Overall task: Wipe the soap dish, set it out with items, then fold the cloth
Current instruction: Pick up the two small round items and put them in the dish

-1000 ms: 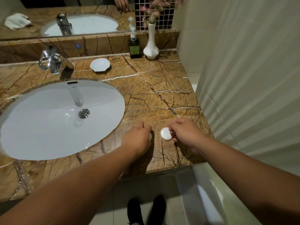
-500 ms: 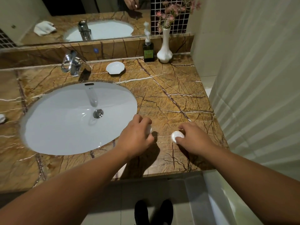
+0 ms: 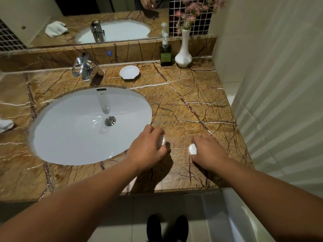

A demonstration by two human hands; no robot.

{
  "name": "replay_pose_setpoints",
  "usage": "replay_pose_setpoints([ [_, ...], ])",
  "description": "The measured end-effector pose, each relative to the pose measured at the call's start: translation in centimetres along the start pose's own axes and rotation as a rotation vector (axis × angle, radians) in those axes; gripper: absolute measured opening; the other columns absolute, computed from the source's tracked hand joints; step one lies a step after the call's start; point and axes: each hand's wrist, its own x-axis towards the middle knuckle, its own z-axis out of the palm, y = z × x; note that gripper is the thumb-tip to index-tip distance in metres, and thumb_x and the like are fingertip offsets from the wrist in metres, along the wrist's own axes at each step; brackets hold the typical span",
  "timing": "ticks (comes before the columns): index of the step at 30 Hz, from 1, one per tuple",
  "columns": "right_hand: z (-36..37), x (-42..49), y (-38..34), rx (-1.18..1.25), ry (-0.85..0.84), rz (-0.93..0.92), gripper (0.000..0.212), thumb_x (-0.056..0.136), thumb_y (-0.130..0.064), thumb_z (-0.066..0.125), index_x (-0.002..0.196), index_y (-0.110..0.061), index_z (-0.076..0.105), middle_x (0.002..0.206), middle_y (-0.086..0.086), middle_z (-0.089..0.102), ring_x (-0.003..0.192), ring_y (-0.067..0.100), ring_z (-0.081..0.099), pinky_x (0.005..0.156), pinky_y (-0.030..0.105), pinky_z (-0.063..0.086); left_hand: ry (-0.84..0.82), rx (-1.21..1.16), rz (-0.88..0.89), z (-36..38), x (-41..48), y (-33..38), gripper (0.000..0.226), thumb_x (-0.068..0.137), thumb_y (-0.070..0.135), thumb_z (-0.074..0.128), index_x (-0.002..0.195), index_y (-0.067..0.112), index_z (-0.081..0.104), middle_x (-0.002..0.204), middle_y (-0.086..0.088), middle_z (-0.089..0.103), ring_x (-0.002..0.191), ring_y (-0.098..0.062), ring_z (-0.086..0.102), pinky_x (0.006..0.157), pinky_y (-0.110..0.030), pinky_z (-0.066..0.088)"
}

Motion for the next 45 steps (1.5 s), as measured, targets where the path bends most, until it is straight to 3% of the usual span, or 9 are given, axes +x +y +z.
replay_pose_setpoints([
  [4, -0.6, 0.4, -0.2, 0.039, 0.018, 0.03, 0.047, 0.074, -0.035, 0.07, 0.114, -0.018, 0.052, 0.113, 0.007, 0.05, 0.094, 0.026, 0.055, 0.066, 0.032, 0.044, -0.012, 0.013, 0.012, -0.8, 0.4, 0.1, 0.047, 0.085, 0.042, 0.057, 0.127, 0.024, 0.048, 0.119, -0.001, 0.046, 0.088, -0.015, 0.052, 0.066, -0.024, 0.042],
  [11, -5.1, 2.9, -3.4, 0.21, 0.089, -0.034, 0.048, 0.071, -0.035, 0.073, 0.111, -0.021, 0.05, 0.111, 0.001, 0.042, 0.082, 0.019, 0.054, 0.067, 0.035, 0.055, 0.029, 0.056, -0.006, -4.7, 1.6, 0.0, 0.045, 0.086, 0.038, 0.059, 0.128, 0.023, 0.05, 0.12, -0.002, 0.047, 0.087, -0.018, 0.056, 0.066, -0.024, 0.043],
  [20, -8.8, 6.9, -10.0, 0.232, 0.152, -0.101, 0.049, 0.074, -0.035, 0.072, 0.115, -0.021, 0.051, 0.113, 0.0, 0.047, 0.087, 0.018, 0.053, 0.073, 0.037, 0.053, 0.125, 0.095, -0.035, -10.4, 3.4, -2.7, 0.042, 0.085, 0.038, 0.057, 0.125, 0.027, 0.049, 0.119, 0.0, 0.048, 0.096, -0.022, 0.056, 0.074, -0.039, 0.054],
  [27, -9.9, 12.3, -15.6, 0.203, 0.189, -0.083, 0.043, 0.076, -0.035, 0.068, 0.114, -0.023, 0.053, 0.119, 0.002, 0.048, 0.086, 0.019, 0.052, 0.066, 0.033, 0.044, 0.156, 0.123, 0.0, -13.8, 7.6, -9.0, 0.045, 0.084, 0.036, 0.059, 0.127, 0.028, 0.049, 0.121, 0.001, 0.05, 0.102, -0.021, 0.053, 0.073, -0.037, 0.054],
  [31, -10.3, 15.3, -18.8, 0.177, 0.194, -0.004, 0.046, 0.076, -0.037, 0.067, 0.118, -0.024, 0.053, 0.123, 0.001, 0.048, 0.09, 0.019, 0.056, 0.07, 0.036, 0.051, 0.142, 0.125, 0.044, -16.2, 9.8, -12.3, 0.043, 0.084, 0.036, 0.059, 0.126, 0.028, 0.05, 0.118, 0.001, 0.048, 0.1, -0.023, 0.054, 0.074, -0.039, 0.053],
  [35, -10.6, 17.7, -21.1, 0.183, 0.227, 0.004, 0.047, 0.075, -0.036, 0.068, 0.118, -0.024, 0.052, 0.12, 0.002, 0.05, 0.096, 0.02, 0.054, 0.07, 0.034, 0.047, 0.119, 0.145, 0.082, -18.1, 12.4, -14.9, 0.044, 0.084, 0.036, 0.058, 0.126, 0.026, 0.051, 0.117, -0.002, 0.046, 0.098, -0.023, 0.054, 0.074, -0.039, 0.052],
  [45, -9.7, 23.0, -21.1, 0.185, 0.185, -0.008, 0.042, 0.076, -0.033, 0.066, 0.114, -0.022, 0.053, 0.114, 0.003, 0.049, 0.089, 0.019, 0.051, 0.068, 0.034, 0.044, 0.05, 0.132, 0.049, -16.5, 18.2, -18.1, 0.046, 0.086, 0.033, 0.058, 0.13, 0.024, 0.047, 0.116, -0.005, 0.048, 0.103, -0.026, 0.052, 0.077, -0.043, 0.052],
])
